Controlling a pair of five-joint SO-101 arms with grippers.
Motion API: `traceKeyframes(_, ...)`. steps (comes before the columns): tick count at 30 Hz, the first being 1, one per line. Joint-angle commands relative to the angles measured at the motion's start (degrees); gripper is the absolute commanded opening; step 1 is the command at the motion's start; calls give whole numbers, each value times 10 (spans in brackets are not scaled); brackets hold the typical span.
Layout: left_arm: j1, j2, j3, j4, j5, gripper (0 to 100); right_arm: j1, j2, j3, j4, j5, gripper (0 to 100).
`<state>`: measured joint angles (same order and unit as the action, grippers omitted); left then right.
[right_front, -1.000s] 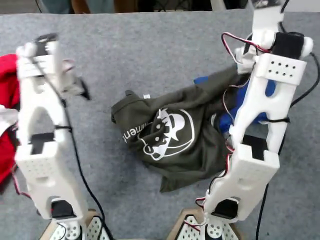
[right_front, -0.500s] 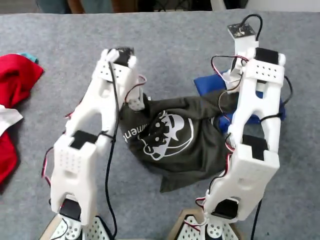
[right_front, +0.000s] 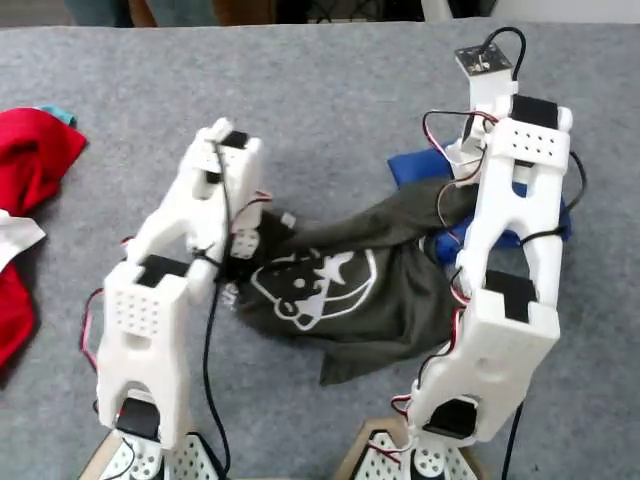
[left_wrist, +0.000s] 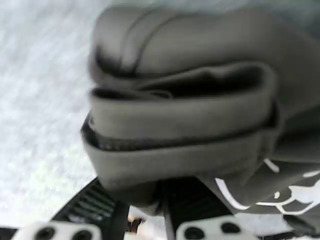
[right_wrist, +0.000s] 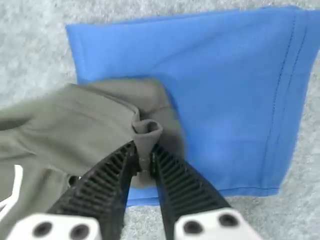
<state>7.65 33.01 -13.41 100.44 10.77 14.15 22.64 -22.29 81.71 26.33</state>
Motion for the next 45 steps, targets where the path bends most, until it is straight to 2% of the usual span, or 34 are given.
traceKeyframes(1, -51, -114, 71, 4, -31, 28, -26, -51, -68, 47, 37, 13)
traceKeyframes(8, -160, -324, 200, 4, -69, 29, -55, -61, -157, 179, 155, 13)
traceKeyframes(11, -211, -381, 266, 3, -90, 30, -53, -65, -160, 193, 179, 13)
traceKeyframes(21, -337, -391, 415, 3, -222, 30, -55, -151, -38, 194, 265, 13)
traceKeyframes(24, -358, -391, 429, 3, -241, 87, -58, -203, 11, 194, 289, 13)
traceKeyframes(29, -431, -391, 430, 4, -244, 223, -79, -301, 86, 194, 311, 14)
traceKeyframes(34, -479, -396, 429, 4, -281, 227, -97, -371, 131, 194, 319, 14)
traceKeyframes(39, -487, -397, 388, 4, -301, 227, -98, -370, 136, 189, 319, 14)
traceKeyframes(41, -484, -397, 342, 4, -281, 228, -97, -362, 136, 187, 319, 14)
traceKeyframes(45, -475, -396, 218, 4, -193, 232, -99, -344, 130, 186, 319, 14)
